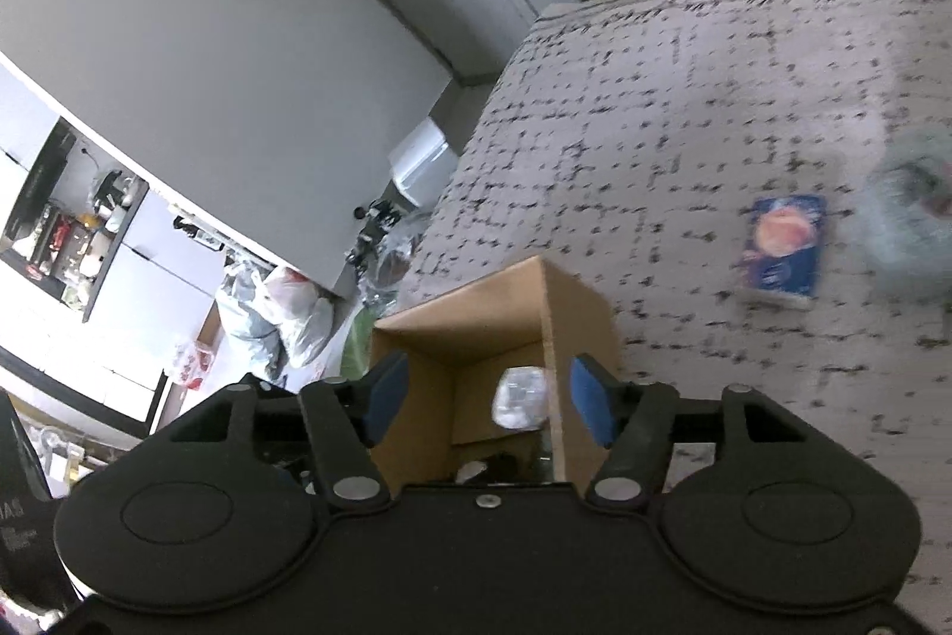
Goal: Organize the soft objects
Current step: 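Lower the sponge and scrunchie into the box and open both grippers, then move both tools back over the bed toward the tissue pack and bagged plush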
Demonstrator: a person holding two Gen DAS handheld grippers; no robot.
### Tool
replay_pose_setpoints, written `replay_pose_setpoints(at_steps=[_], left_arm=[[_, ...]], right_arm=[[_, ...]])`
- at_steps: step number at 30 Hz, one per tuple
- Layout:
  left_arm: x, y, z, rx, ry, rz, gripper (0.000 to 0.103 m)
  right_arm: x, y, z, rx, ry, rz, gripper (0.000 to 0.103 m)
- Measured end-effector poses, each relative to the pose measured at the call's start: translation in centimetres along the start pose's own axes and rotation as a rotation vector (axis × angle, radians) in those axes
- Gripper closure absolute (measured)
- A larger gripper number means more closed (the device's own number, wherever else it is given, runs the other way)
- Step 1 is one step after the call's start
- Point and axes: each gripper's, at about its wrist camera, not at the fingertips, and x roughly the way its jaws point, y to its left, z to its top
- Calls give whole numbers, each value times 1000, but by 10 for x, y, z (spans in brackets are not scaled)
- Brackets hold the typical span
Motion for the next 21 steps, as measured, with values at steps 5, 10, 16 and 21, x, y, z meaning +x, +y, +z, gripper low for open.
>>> replay_pose_setpoints(at_steps=[5, 10, 16, 21], left_arm=[[-9, -17, -9, 40, -18, 11, 16], [-15, -35, -17, 55, -14, 6, 15], [-31, -60, -26, 69, -55, -12, 6], [-45, -79, -35, 94, -77, -36, 0]], right_arm=[[-29, -16, -4, -53, -25, -28, 26], [-58, -36, -3, -60, -46, -49, 25], [-97, -57, 4, -63, -108, -60, 21], [-119, -74, 10, -54, -138, -72, 20]])
